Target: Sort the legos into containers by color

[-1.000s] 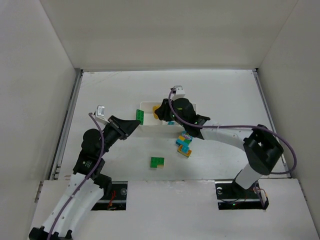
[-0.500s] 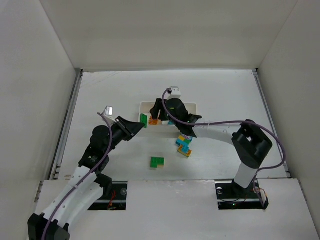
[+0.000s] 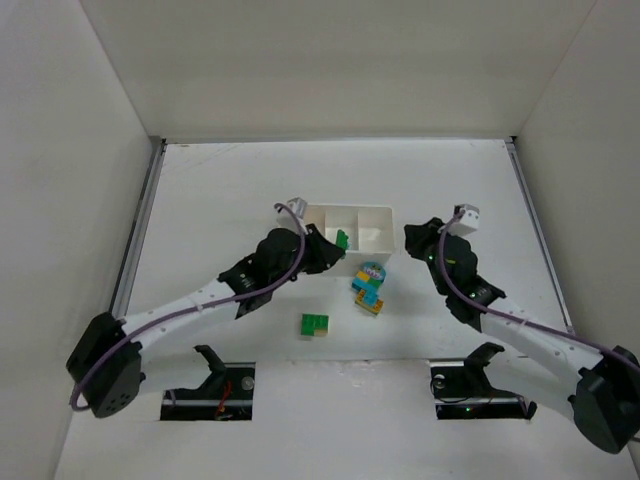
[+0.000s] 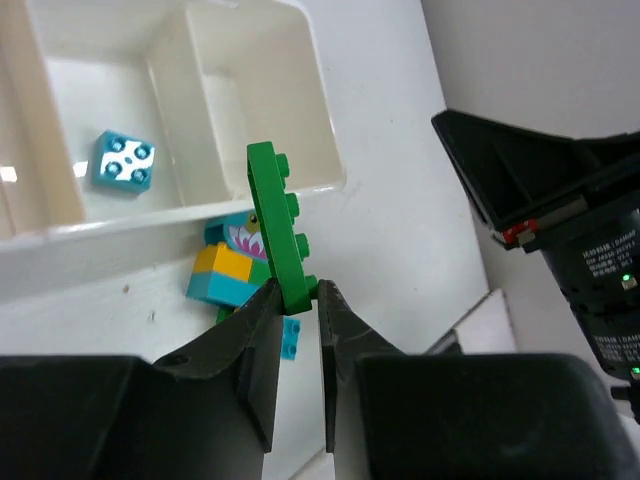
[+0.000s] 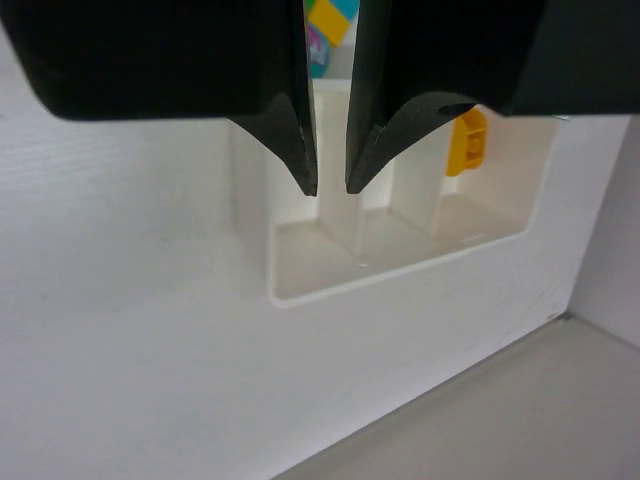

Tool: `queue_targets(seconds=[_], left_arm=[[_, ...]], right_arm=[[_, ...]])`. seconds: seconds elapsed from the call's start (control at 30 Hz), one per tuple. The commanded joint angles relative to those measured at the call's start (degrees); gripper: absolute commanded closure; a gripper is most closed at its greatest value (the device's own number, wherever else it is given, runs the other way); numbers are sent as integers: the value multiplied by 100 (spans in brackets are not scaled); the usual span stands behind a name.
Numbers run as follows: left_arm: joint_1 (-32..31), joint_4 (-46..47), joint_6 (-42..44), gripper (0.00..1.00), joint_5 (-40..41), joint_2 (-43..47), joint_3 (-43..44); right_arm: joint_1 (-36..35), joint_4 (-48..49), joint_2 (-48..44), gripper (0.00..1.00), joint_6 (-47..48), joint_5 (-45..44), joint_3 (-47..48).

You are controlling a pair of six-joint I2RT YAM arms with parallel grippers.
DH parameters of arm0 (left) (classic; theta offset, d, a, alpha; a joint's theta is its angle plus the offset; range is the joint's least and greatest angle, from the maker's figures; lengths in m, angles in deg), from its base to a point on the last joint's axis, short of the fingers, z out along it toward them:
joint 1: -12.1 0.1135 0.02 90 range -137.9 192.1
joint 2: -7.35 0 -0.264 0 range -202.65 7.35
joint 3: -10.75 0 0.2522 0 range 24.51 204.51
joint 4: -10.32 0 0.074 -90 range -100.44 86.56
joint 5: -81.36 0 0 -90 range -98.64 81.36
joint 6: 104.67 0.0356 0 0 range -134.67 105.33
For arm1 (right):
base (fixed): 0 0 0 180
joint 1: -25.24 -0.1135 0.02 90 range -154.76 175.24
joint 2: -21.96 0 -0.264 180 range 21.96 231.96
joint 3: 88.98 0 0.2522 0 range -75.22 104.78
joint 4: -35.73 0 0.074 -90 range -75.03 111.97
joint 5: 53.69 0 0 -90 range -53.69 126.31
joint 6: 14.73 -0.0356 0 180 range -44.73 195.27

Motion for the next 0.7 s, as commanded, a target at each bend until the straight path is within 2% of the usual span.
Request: queue_targets(seconds=[0.0,0.17,0.33,0.57,0.63,0.67], left_arm=[[-466,420,805,90,1015,-680,827],[-704,437,1307,90,1622,-1928,1768],[-696,280,1466,90,1544,-2984,2725],[-687,130,1360,90,1307,-3696,3351],[-687,86,1343,88,1280,-3872,3474],[-687,43,1317,83,1280,-3952,3527]], right_arm=[[230,-99,-576,76,-115,-272,-479],[257,-170,-1060,72,-159,-263,-858],[187,-231,-1420,71,-141,-202,-1007],[64,-433,-1966,69,-325,-158,-1210],[11,-521,-1914,69,-326,-166,-1175],[-41,-591,-1827,69,-334,-175,-1114]])
